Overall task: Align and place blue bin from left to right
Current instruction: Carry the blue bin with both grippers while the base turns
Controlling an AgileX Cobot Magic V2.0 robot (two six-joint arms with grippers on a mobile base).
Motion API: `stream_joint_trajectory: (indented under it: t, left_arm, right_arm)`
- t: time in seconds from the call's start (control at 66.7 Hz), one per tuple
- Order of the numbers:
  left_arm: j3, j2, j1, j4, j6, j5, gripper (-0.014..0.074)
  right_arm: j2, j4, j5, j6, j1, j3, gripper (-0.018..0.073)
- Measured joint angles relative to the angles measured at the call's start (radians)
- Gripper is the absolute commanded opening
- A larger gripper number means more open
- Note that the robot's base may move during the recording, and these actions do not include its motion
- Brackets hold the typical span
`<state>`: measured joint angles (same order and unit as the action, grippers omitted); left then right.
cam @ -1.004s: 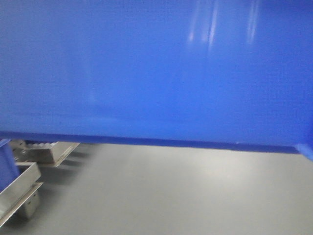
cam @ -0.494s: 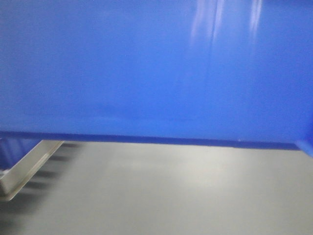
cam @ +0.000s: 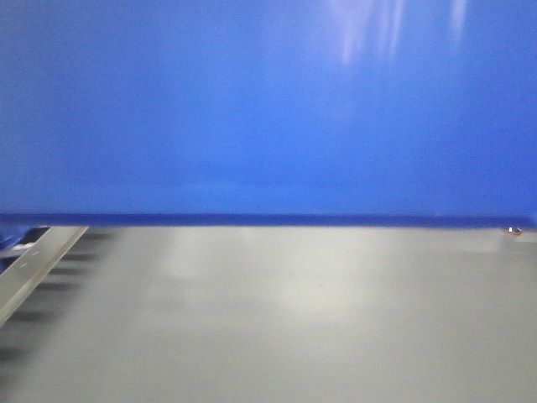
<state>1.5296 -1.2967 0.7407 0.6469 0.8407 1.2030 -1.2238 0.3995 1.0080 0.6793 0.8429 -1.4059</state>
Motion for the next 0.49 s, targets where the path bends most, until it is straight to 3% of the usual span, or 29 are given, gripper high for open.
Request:
stream_joint_trajectory:
  t: [0.494]
  left_arm:
    - [0.000,0.000,0.000,0.000,0.004,-0.006,-0.0111]
  right_arm:
    - [0.000,0.011,-0.006,-0.005,0.000,-0.005,-0.0078]
